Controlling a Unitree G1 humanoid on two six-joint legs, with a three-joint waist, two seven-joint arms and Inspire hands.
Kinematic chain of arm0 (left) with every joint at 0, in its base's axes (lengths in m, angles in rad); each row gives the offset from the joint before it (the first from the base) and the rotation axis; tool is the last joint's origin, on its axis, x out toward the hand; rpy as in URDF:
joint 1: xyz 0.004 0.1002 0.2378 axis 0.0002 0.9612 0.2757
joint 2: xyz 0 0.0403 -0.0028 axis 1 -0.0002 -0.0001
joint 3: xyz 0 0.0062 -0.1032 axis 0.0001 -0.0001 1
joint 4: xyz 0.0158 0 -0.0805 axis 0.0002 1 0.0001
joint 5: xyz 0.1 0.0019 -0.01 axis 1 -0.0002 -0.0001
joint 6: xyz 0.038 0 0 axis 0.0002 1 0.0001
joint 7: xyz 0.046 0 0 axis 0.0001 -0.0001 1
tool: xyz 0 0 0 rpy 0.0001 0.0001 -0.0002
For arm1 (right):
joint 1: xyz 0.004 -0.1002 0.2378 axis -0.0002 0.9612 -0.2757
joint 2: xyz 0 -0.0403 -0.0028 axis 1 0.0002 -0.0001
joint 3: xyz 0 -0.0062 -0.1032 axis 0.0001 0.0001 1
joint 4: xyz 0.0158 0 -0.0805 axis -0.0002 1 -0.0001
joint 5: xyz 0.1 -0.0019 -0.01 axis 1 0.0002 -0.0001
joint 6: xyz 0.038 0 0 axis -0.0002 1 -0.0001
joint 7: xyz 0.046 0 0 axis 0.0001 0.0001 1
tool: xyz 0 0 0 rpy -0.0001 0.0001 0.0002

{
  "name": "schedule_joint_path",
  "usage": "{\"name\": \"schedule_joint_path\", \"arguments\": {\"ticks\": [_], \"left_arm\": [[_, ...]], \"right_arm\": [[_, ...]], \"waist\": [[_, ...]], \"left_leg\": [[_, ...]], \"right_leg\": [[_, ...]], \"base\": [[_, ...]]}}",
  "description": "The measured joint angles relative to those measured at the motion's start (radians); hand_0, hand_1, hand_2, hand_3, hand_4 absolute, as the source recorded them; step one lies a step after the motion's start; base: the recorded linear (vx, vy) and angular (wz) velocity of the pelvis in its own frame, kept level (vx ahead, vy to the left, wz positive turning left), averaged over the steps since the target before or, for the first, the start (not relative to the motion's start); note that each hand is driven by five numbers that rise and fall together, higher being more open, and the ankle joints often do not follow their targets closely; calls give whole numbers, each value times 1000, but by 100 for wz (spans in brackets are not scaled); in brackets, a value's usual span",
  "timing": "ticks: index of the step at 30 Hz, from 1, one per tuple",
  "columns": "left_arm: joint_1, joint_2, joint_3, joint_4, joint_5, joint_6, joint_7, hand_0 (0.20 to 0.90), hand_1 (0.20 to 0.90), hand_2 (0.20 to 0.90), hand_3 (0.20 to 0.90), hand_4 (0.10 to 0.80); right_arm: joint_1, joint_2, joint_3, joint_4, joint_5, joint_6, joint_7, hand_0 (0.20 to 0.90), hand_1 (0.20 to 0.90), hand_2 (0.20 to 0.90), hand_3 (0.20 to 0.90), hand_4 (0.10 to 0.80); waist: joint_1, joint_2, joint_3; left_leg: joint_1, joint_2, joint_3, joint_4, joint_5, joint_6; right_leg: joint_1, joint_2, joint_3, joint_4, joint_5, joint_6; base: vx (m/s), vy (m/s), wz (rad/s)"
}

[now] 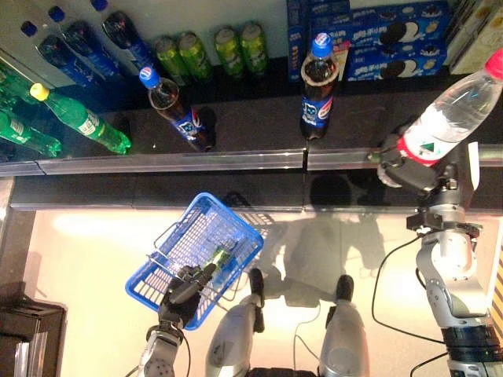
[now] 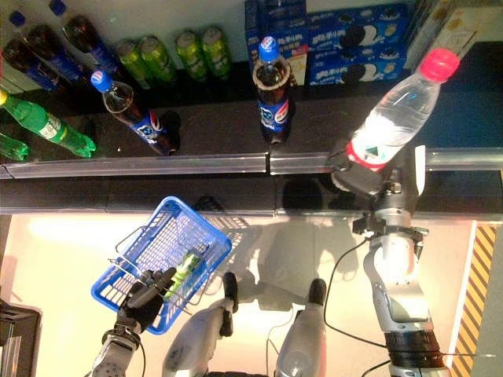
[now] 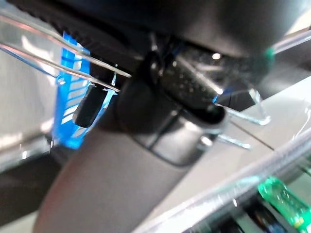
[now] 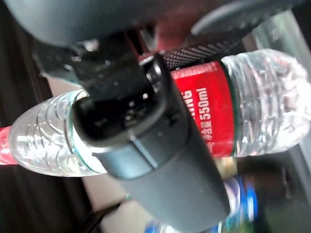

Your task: Pick up the drink and place into the basket.

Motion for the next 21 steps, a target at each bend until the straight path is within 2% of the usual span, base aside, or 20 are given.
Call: {"name": "schedule_joint_path", "arguments": {"ticks": [6, 8, 11, 18, 21], "left_arm": [[20, -35, -9, -69, -23, -1, -17, 300, 300, 300, 200, 100], [21, -36, -15, -78, -23, -1, -19, 300, 300, 300, 200, 100], [46, -34, -33, -105, -22, -2, -26, 300, 300, 300, 200, 100], [51, -23, -53, -185, -20, -4, -29, 300, 300, 300, 200, 100], [54, -11, -62, -244, -7, -5, -29, 300, 300, 300, 200, 100]], "right_arm": [[6, 30, 117, -100, 131, 15, 202, 300, 300, 300, 200, 100], [6, 35, 150, -134, 148, 28, 230, 300, 300, 300, 200, 100], [5, 43, 224, -150, 177, 62, 278, 300, 300, 300, 200, 100], [3, 66, 346, -151, 177, 111, 294, 300, 300, 300, 200, 100], [3, 63, 398, -151, 169, 112, 277, 300, 300, 300, 200, 100]], "waist": [[12, -16, -11], [23, -18, -11], [41, -34, -33], [92, -49, -41], [111, -50, -41]], "left_leg": [[57, 2, -20, -19, 2, -12], [65, 1, -30, -21, 3, -14], [75, 1, -53, -28, 4, -16], [69, -3, -95, -30, 4, -15], [68, -6, -121, -30, 11, -24]], "right_leg": [[74, 4, -31, -13, -11, 4], [94, 4, -51, -13, -17, 4], [114, 3, -54, -8, -37, 2], [134, 3, -83, 1, -54, 1], [152, 2, -107, 0, -60, 4]], "base": [[56, 27, 11], [29, 6, 21], [15, 6, 23], [-7, 5, 19], [0, -10, 26]]}}
